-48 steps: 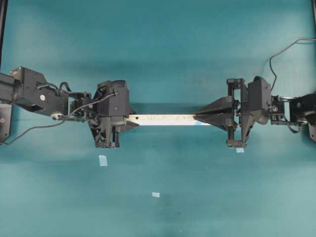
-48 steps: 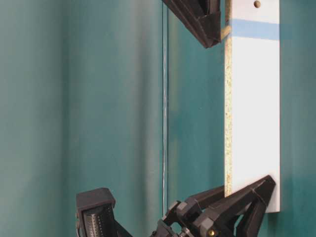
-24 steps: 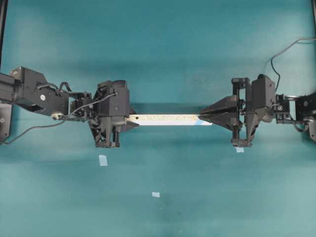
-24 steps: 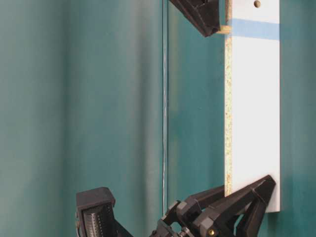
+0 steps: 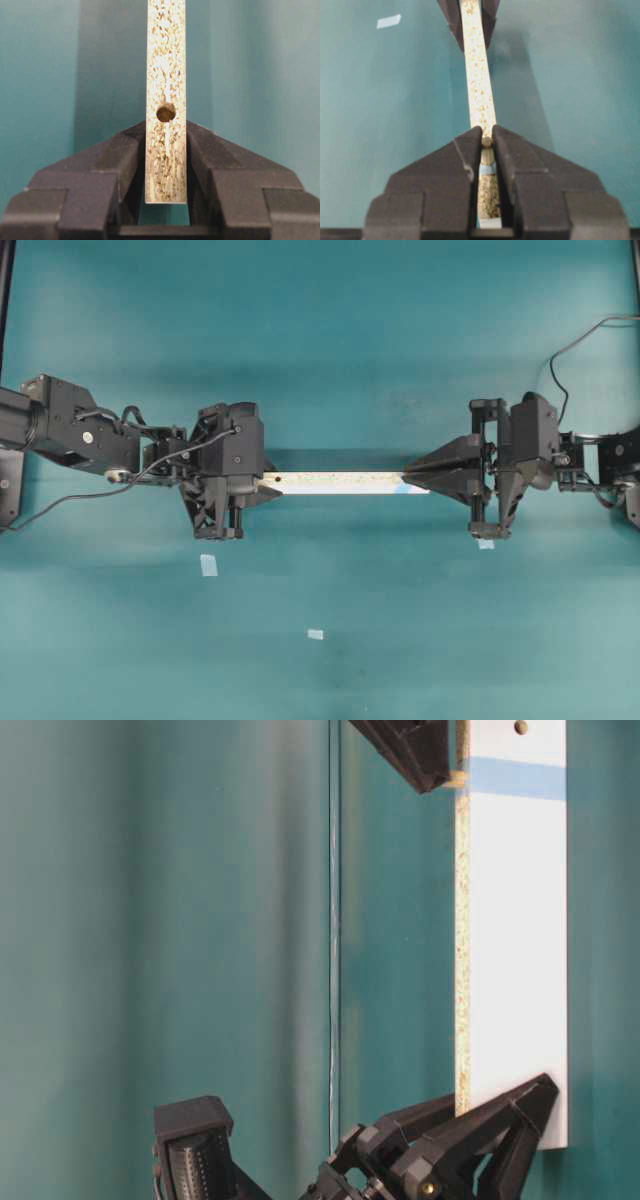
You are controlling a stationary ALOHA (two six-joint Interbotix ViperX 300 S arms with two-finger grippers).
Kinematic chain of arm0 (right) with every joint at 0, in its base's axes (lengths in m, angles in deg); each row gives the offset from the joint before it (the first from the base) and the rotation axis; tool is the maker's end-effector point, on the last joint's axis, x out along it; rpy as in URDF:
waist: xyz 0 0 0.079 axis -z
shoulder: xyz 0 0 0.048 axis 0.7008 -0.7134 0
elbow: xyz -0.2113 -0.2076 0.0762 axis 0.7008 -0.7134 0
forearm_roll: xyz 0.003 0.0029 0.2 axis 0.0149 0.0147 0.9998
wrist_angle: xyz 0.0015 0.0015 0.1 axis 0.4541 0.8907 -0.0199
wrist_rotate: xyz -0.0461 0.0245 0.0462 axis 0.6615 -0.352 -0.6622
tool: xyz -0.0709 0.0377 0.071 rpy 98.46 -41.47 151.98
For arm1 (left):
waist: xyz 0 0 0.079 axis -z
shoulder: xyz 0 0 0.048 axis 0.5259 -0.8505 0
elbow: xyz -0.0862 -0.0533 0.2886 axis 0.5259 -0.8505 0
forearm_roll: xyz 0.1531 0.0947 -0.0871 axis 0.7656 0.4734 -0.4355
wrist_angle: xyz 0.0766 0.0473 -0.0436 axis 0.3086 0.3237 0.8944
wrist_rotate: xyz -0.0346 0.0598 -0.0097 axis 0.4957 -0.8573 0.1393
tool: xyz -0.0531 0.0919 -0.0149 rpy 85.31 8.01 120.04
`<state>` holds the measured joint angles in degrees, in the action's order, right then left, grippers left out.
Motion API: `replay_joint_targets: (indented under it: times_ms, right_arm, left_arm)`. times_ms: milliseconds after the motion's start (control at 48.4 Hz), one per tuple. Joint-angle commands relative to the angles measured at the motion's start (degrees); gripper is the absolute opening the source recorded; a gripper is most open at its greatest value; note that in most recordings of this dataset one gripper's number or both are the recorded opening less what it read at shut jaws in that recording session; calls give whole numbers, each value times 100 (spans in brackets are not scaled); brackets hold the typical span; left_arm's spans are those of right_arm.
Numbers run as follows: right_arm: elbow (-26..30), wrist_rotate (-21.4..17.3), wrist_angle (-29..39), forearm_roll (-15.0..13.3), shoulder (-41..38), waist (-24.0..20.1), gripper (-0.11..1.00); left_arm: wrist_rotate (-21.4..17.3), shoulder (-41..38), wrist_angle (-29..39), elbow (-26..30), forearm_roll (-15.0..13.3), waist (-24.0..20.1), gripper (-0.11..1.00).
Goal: Insert the rod into the hole on the wooden board.
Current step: 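Press the peg down into the hole with the right gripper, then open the right gripper and release the inserted peg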
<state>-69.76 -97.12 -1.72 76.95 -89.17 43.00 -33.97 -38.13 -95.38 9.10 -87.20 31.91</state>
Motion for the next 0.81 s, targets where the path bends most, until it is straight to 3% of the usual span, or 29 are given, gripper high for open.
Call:
replay_joint_targets:
  times_ms: [0, 455, 786]
  right_arm:
    - [26, -9, 229, 9, 97, -18, 9]
    - [53, 0, 1037, 9, 229, -18, 9]
    - [88, 0, 1107, 18, 229, -18, 9]
  left_arm:
    - [9, 70, -9, 105, 9, 0, 32]
    - [9, 62, 9, 123, 9, 0, 32]
    - [9, 70, 9, 123, 0, 0, 32]
